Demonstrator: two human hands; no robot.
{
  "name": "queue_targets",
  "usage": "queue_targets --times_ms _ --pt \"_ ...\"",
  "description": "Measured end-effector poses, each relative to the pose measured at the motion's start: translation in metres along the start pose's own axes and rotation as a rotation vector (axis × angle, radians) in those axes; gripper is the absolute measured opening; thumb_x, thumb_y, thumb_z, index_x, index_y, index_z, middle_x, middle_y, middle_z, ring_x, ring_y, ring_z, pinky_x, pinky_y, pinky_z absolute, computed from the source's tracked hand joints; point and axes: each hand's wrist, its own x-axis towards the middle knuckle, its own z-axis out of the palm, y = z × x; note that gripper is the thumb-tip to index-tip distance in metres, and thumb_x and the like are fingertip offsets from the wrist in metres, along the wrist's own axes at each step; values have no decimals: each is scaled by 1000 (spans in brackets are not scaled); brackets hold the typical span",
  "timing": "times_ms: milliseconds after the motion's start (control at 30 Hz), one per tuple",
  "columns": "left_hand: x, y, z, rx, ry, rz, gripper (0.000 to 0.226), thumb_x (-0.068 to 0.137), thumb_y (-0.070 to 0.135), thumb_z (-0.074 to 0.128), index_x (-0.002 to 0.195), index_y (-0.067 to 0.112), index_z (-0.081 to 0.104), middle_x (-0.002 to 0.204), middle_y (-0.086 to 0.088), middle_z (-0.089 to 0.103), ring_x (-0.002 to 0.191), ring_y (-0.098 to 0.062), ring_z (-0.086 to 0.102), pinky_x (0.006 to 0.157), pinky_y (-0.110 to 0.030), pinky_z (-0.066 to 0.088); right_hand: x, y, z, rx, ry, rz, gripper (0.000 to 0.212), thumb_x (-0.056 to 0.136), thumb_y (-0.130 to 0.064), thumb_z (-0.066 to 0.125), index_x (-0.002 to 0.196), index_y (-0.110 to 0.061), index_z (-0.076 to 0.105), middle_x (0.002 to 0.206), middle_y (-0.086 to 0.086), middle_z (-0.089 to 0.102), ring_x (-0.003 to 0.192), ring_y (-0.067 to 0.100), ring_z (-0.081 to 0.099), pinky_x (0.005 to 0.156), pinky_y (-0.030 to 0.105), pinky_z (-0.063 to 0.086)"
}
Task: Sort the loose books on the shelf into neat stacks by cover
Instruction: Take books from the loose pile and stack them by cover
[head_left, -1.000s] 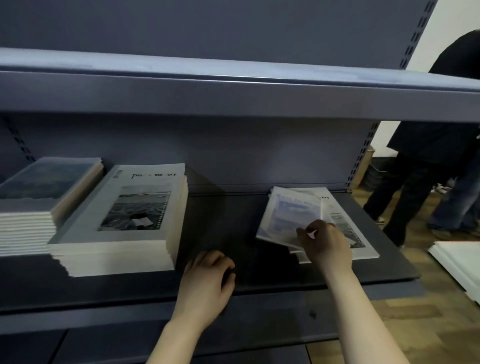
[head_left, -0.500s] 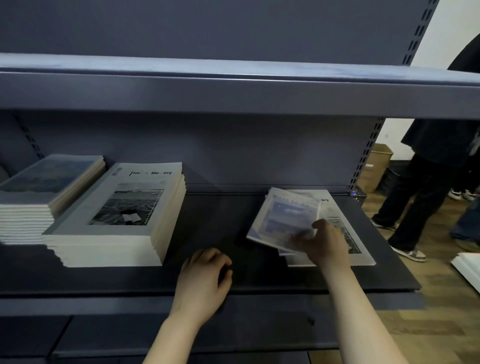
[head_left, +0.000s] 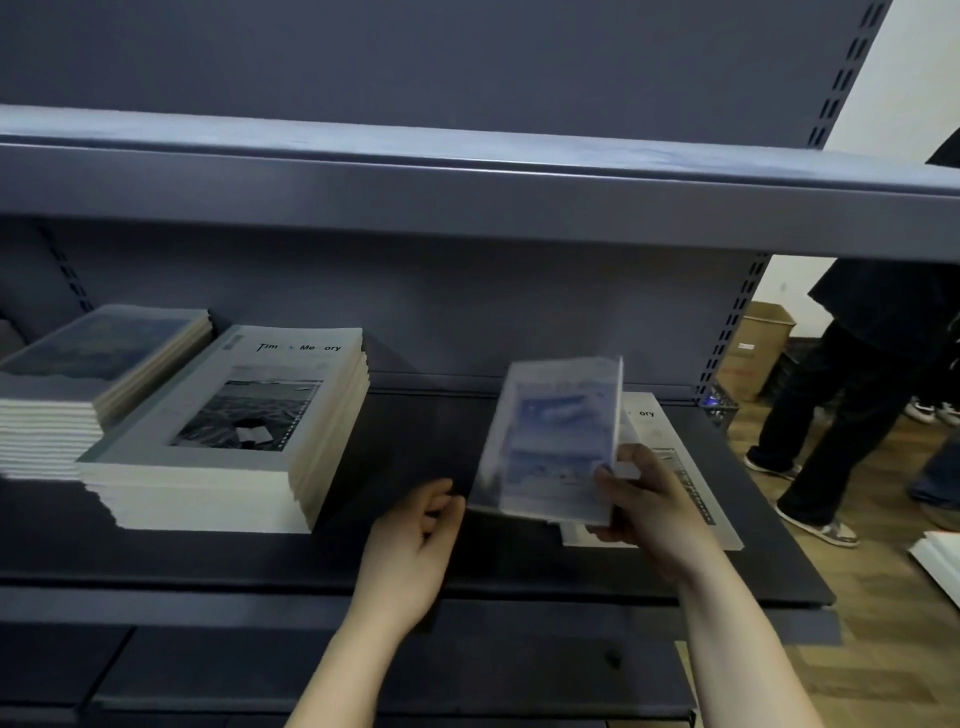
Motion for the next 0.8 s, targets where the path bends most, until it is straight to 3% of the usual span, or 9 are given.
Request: queue_targets --times_ms 100,233,433,533,667,800 --pt "-5 24 -5 -505 -52 -223 36 85 44 57 115 24 57 99 -1 69 84 -18 69 65 -34 56 -14 -7 7 39 -136 -103 19 91 -13 62 109 -18 58 104 18 66 71 24 63 47 28 48" --pt "-13 42 -29 -785 -97 -191 36 86 35 55 114 13 57 91 -14 71 65 -34 68 41 -27 48 -28 -27 30 66 -287 -152 33 80 -23 63 112 -19 56 96 12 69 63 19 61 46 26 46" --pt "-17 28 -81 -819 1 -116 31 88 28 53 115 12 56 87 -17 70 50 -31 63 33 -21 39 -41 -41 84 23 -341 -168 38 80 -39 63 114 -21 59 95 9 71 59 29 63 44 26 48" --pt "-18 13 -117 -810 32 -109 26 91 24 52 112 9 56 85 -16 70 48 -32 62 33 -21 38 -40 -41 125 62 -372 -118 59 71 -45 71 118 -14 56 98 17 69 55 31 61 40 25 46" --pt "-15 -6 -175 -782 79 -78 27 87 28 53 108 11 58 81 -14 71 48 -31 62 33 -22 38 -40 -46 190 58 -451 -109 46 74 -29 73 117 -18 60 95 13 71 52 31 59 40 24 45" --pt "-4 -36 -235 -675 122 -40 26 95 29 47 104 9 62 76 -14 70 50 -29 61 38 -25 42 -38 -54 257 59 -481 -171 30 86 -16 67 116 -11 61 88 15 69 50 25 57 41 24 46"
